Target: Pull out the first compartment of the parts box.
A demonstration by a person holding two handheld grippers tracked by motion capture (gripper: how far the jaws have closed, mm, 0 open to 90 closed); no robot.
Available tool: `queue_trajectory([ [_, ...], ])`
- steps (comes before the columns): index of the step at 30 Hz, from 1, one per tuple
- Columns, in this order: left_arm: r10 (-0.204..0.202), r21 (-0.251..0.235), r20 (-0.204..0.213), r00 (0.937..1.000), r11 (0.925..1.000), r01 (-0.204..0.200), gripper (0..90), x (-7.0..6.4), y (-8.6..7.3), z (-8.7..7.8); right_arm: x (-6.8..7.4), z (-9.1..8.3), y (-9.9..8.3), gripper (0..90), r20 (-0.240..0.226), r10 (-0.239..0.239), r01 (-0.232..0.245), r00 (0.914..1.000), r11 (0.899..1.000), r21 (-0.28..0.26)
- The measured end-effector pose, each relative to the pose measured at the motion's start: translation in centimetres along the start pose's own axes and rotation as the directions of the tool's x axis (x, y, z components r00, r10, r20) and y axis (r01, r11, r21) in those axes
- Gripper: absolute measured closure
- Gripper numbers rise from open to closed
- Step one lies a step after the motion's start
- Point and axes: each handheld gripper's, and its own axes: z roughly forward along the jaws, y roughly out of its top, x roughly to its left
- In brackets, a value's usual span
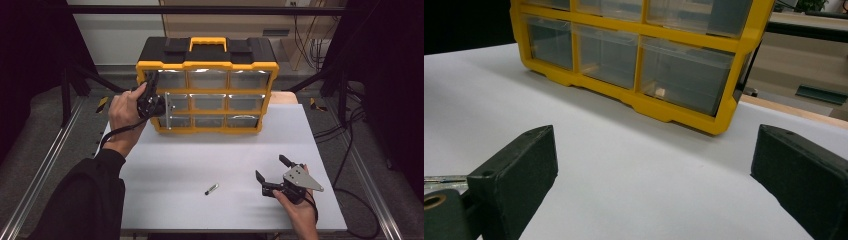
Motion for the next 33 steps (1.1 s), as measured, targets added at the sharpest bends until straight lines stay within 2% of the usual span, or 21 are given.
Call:
queue_trajectory([
  [6,0.002,0.006,-0.001,1.0,1.0,-0.002,81.4,0.1,0.1,-0.3,0.0,0.0,0.0,4.7,0.001,0.0,0.0,1.0,1.0,-0.001],
  [8,-0.021,0.009,0.005,0.9998,0.9997,0.021,81.4,0.1,0.1,-0.6,0.0,0.0,0.0,4.7,0.001,0.001,-0.001,1.0,1.0,-0.001],
  [15,-0.044,0.015,-0.004,0.999,0.9989,0.044,80.9,0.3,0.3,-1.9,-0.1,0.0,0.0,4.6,0.004,0.005,-0.005,1.0,1.0,-0.004],
  [16,-0.06,0.004,-0.01,0.9981,0.9982,0.06,80.9,0.3,0.2,-2.0,-0.1,0.0,0.0,4.5,0.005,0.006,-0.006,1.0,1.0,-0.005],
  [33,-0.068,0.02,-0.006,0.9977,0.9975,0.068,80.4,0.8,0.8,-4.4,0.0,0.0,0.0,3.9,0.001,0.011,-0.011,0.9999,1.0,-0.002],
])
